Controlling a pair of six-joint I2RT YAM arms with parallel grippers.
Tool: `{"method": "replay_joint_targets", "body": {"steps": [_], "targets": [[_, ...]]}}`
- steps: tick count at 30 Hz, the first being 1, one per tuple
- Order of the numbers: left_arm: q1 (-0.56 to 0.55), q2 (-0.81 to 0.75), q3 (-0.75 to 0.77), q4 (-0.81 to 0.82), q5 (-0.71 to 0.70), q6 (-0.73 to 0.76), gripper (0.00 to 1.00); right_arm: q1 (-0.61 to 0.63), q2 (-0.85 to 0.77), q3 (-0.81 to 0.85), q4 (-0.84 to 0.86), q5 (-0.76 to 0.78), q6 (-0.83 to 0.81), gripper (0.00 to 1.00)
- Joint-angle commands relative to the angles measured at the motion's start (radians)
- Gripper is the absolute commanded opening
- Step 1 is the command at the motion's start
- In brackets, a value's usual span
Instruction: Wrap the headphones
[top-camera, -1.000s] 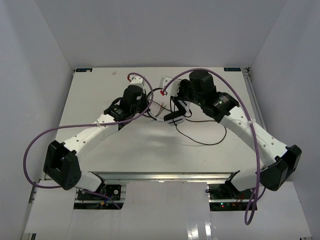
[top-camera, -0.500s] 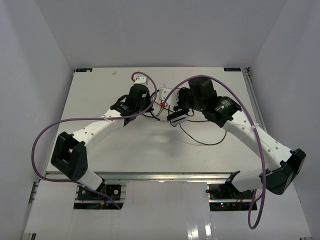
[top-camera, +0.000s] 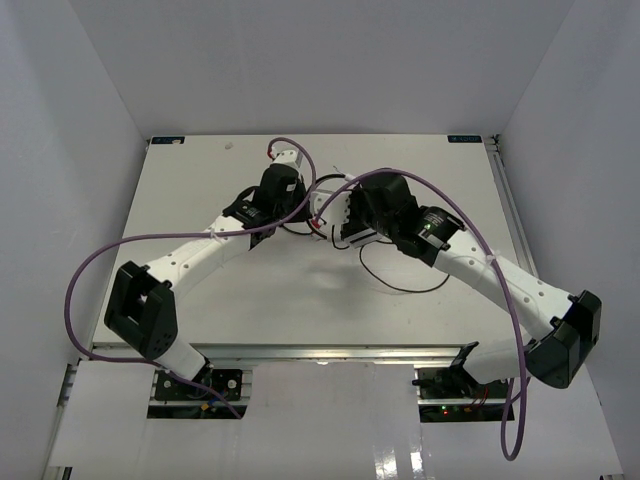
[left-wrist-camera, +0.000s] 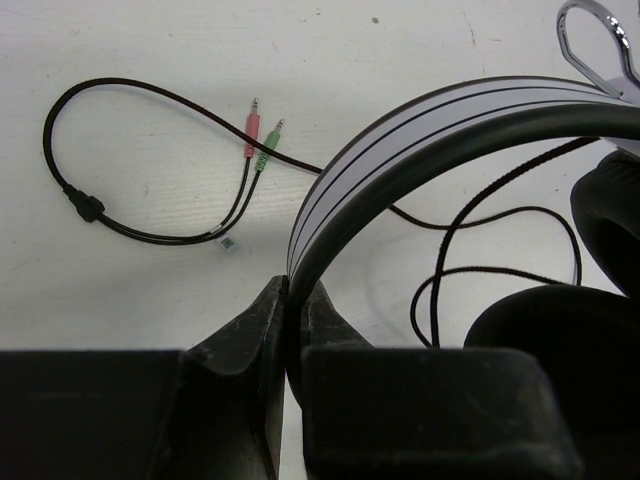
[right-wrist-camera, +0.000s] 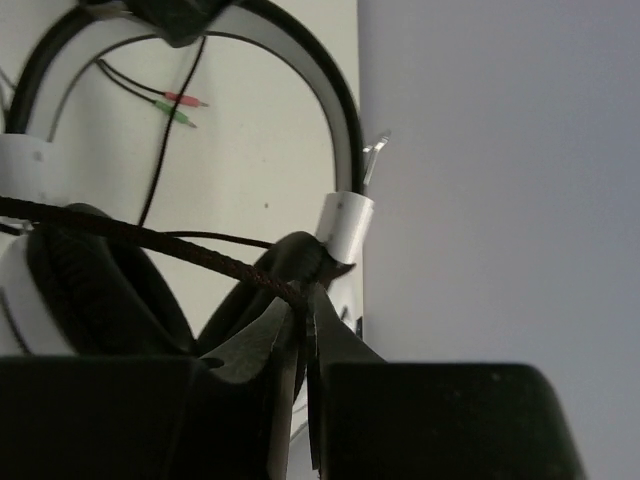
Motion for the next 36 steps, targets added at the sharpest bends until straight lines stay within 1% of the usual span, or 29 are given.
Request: {"method": "replay_joint_targets", "body": {"steps": [1, 5, 12, 17, 21, 26, 31, 36], "targets": [[-0.015, -0.065, -0.026, 0.065, 0.030, 0.009, 0.00, -0.040, -0.006, 0.098, 0.120, 0.090, 0.020, 0.08], [-0.015, -0.096, -0.069, 0.072, 0.043, 0.036, 0.00, -0.060, -0.009, 0.107, 0.117, 0.077, 0.036, 0.08], [-0.031, -0.121, -0.101, 0.090, 0.100, 0.095, 0.00, -0.091, 0.007, 0.114, 0.131, 0.083, 0.034, 0.08], [-0.037, -0.176, -0.139, 0.113, 0.127, 0.151, 0.00, -0.151, 0.017, 0.106, 0.129, 0.014, 0.043, 0.08], [-0.037, -0.238, -0.161, 0.122, 0.193, 0.170, 0.00, -0.205, 0.019, 0.078, 0.130, -0.089, 0.079, 0.08], [-0.036, -0.319, -0.177, 0.118, 0.238, 0.145, 0.00, -0.284, 0.029, 0.050, 0.124, -0.302, 0.186, 0.08], [-0.037, -0.387, -0.177, 0.096, 0.233, 0.110, 0.00, -0.319, 0.018, 0.040, 0.116, -0.494, 0.260, 0.08], [-0.037, -0.387, -0.150, 0.052, 0.222, 0.094, 0.00, -0.328, -0.011, 0.021, 0.131, -0.612, 0.331, 0.08]]}}
